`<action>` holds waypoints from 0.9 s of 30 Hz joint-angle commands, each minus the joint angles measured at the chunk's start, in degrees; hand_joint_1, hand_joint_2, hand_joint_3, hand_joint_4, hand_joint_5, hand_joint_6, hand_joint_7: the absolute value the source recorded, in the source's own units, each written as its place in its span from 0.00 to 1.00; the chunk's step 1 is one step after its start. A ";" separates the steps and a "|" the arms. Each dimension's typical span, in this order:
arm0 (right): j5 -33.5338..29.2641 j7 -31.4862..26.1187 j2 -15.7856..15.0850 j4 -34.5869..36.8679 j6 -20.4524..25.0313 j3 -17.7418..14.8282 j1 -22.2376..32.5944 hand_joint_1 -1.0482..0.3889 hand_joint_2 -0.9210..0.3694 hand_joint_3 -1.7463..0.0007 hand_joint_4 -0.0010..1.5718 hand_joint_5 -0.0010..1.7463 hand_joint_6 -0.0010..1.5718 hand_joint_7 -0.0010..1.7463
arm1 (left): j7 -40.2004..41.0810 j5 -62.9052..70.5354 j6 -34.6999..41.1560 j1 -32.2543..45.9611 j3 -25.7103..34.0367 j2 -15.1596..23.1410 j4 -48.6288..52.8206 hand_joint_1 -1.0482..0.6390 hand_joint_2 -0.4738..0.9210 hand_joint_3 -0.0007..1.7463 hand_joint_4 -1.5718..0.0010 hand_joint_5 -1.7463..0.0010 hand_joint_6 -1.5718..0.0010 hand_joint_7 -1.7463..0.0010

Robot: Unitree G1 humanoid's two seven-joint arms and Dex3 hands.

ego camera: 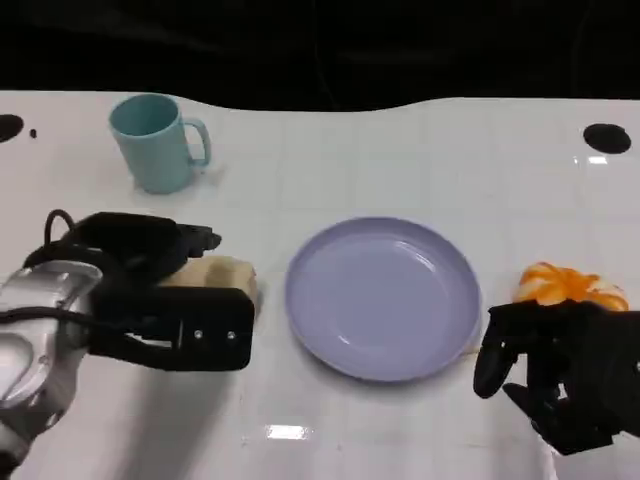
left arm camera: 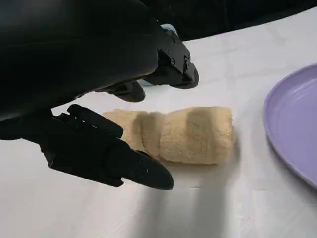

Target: Grasp the towel on the left side of the plate with the left hand and place it into the plate.

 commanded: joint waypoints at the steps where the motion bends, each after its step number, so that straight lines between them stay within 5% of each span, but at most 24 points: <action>1: -0.13 0.03 -0.51 -1.16 0.93 -0.16 -0.03 0.73 0.25 0.41 0.44 0.97 0.43 0.82 | 2.33 2.59 -1.90 -3.83 -1.92 -1.79 9.51 0.33 0.96 0.01 0.78 0.86 0.77 1.00; 14: 0.29 0.23 -0.81 -2.85 2.25 -0.97 0.79 0.74 0.24 0.42 0.44 0.97 0.43 0.81 | 6.56 2.15 -11.90 -14.30 -5.98 -8.67 39.97 0.35 1.00 0.08 0.71 0.88 0.70 0.97; 20: 0.91 0.12 -0.31 -2.96 2.72 -1.36 0.94 0.74 0.25 0.41 0.45 0.97 0.43 0.82 | 12.86 2.67 -14.37 -16.39 -7.09 -10.90 46.71 0.39 1.00 0.10 0.52 0.79 0.47 0.92; 22: 1.11 0.02 -0.24 -2.98 2.65 -1.46 1.05 0.74 0.26 0.40 0.44 0.98 0.43 0.82 | 18.91 1.82 -16.00 -15.55 -6.03 -11.10 47.58 0.45 1.00 0.10 0.45 0.37 0.35 0.79; 23: 1.13 -0.02 -0.30 -3.02 2.65 -1.46 1.08 0.74 0.26 0.40 0.44 0.98 0.43 0.83 | 20.96 1.35 -16.57 -15.23 -5.56 -11.16 47.89 0.47 1.00 0.12 0.44 0.22 0.41 0.60; 25: 0.89 -0.09 -0.60 -3.10 2.74 -1.34 1.08 0.73 0.26 0.40 0.44 0.98 0.43 0.83 | 24.21 0.66 -17.37 -14.72 -4.87 -11.15 48.37 0.50 1.00 0.17 0.42 0.06 0.51 0.27; 27: 0.80 -0.08 -0.75 -3.05 2.60 -1.31 1.09 0.73 0.26 0.40 0.44 0.97 0.43 0.82 | 26.23 0.43 -17.45 -14.44 -4.64 -11.04 48.50 0.50 1.00 0.21 0.43 0.02 0.57 0.10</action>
